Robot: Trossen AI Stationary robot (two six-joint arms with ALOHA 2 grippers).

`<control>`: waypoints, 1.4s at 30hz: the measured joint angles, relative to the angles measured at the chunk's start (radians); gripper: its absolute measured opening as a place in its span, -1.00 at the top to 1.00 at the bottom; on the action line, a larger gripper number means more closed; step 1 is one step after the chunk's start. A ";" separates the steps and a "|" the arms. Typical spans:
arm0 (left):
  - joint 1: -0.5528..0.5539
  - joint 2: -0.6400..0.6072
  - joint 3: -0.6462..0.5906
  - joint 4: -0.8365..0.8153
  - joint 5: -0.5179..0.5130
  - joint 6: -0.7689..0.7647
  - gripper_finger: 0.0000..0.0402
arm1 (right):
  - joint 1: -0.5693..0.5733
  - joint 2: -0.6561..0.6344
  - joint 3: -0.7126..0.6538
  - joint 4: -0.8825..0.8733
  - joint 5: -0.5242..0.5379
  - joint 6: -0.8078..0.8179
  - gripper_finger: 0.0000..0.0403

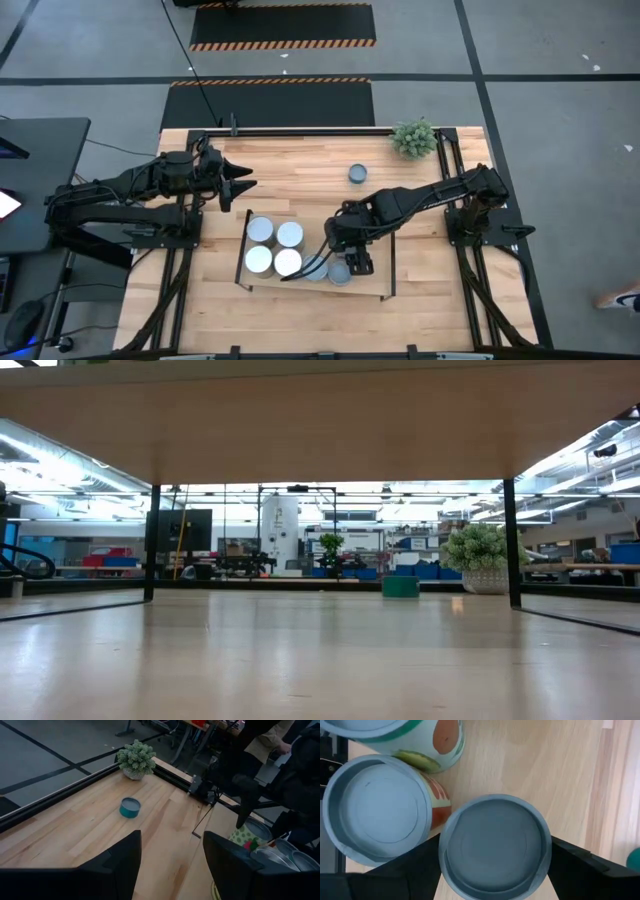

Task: Pick and place cans onto a shelf
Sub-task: Put the canned peas on the shelf

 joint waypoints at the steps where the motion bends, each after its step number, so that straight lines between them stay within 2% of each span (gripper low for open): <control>1: 0.000 0.000 0.000 0.000 0.000 0.000 -0.09 | 0.000 0.000 0.000 0.001 0.000 -0.002 -0.59; 10: 0.000 0.000 0.000 0.000 0.000 0.000 -0.09 | -0.002 0.000 -0.001 0.002 -0.001 -0.021 -0.77; 42: 0.000 0.000 0.000 0.000 0.000 0.017 -0.09 | -0.007 -0.013 0.014 -0.060 -0.081 -0.038 -0.74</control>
